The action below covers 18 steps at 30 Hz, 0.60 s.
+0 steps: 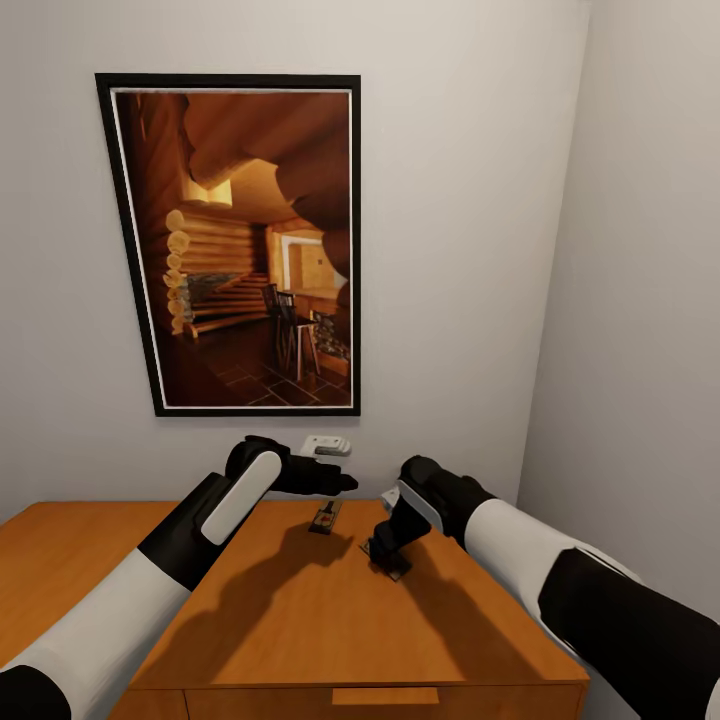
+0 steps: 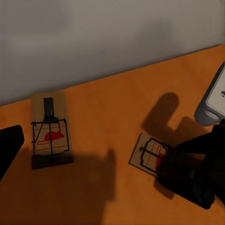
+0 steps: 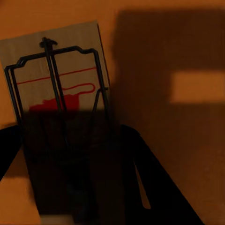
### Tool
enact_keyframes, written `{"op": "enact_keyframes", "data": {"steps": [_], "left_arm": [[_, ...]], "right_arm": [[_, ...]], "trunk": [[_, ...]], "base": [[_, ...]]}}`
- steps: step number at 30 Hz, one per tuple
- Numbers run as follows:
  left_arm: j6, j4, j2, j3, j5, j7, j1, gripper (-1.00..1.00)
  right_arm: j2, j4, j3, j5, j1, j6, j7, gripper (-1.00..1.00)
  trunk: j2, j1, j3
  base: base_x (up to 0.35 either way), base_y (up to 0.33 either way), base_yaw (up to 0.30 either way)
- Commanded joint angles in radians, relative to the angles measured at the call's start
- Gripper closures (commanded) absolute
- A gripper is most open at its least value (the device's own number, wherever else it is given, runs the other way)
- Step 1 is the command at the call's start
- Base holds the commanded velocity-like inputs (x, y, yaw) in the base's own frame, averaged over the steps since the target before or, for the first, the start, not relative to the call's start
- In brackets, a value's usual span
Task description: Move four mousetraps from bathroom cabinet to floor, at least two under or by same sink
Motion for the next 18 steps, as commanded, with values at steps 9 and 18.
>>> {"op": "enact_keyframes", "data": {"steps": [9,18], "left_arm": [[0.0,-0.001,0.0,-0.002,0.01,0.011,-0.001,-1.0],[0.0,0.0,0.001,-0.002,0.009,0.012,-0.001,-1.0]], "right_arm": [[-0.009,0.002,0.012,0.031,0.024,0.001,0.012,1.0],[-0.015,-0.03,0.005,0.046,0.019,0.001,0.014,1.0]], "trunk": [[-0.001,0.0,-0.002],[-0.001,0.0,-0.002]], "base": [[0.0,0.0,0.0],[0.0,0.0,0.0]]}}
